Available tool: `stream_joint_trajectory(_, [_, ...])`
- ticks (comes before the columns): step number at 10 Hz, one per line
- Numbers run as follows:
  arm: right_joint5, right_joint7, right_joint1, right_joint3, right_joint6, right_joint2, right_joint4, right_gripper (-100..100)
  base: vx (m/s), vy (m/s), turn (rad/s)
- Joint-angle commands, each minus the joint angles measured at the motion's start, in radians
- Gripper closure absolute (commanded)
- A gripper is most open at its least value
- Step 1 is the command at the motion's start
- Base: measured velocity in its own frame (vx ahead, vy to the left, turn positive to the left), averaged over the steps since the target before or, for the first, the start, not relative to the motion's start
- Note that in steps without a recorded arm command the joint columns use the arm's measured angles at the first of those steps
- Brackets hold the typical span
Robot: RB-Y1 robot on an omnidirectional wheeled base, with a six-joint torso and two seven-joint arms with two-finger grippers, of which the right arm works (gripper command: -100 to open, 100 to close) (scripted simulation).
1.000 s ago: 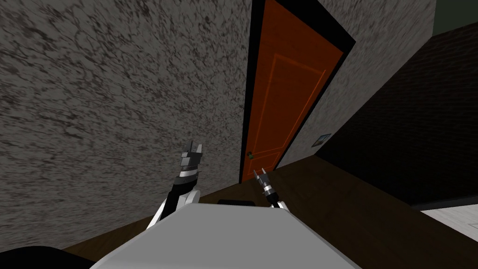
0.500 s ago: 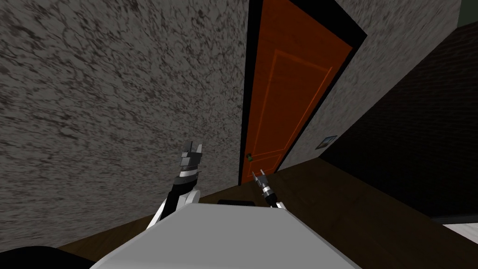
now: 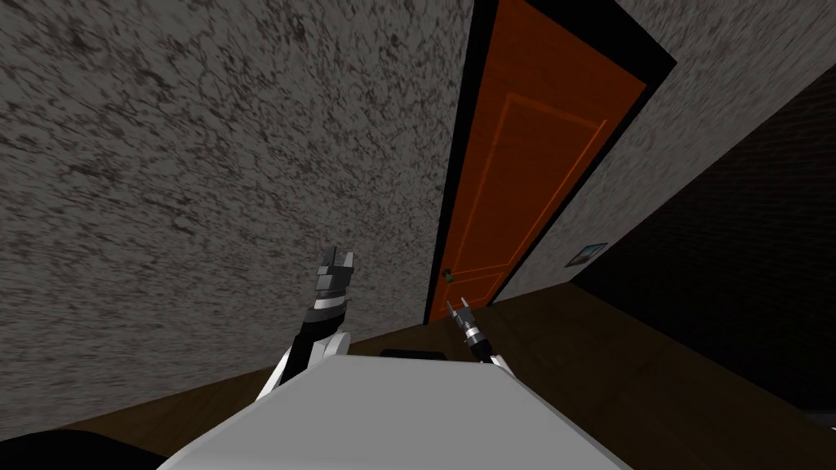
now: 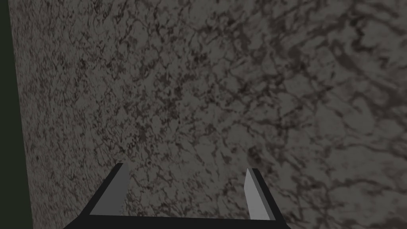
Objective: Pull the door open
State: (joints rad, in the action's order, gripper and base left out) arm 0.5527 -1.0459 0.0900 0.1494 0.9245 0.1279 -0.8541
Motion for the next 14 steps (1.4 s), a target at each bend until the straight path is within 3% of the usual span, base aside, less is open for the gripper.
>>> stream_joint_trajectory(1, [-0.022,-0.003,-0.012,0.004,0.015,0.02,0.031,-100,0.035,0.056,0.093])
stream_joint_trajectory(4, [-0.07,-0.007,-0.035,0.011,0.045,0.063,0.095,-100,0.072,0.074,0.1])
stream_joint_trajectory(5, [-0.07,-0.007,-0.035,0.011,0.045,0.063,0.095,-100,0.069,0.047,0.018])
stream_joint_trajectory(10, [-0.145,-0.014,-0.072,0.023,0.093,0.13,0.196,-100,0.091,0.046,0.09])
stream_joint_trajectory(11, [-0.145,-0.014,-0.072,0.023,0.093,0.13,0.196,-100,0.074,0.01,0.03])
stream_joint_trajectory(14, [-0.199,-0.019,-0.099,0.031,0.127,0.178,0.268,-100,0.097,0.02,0.085])
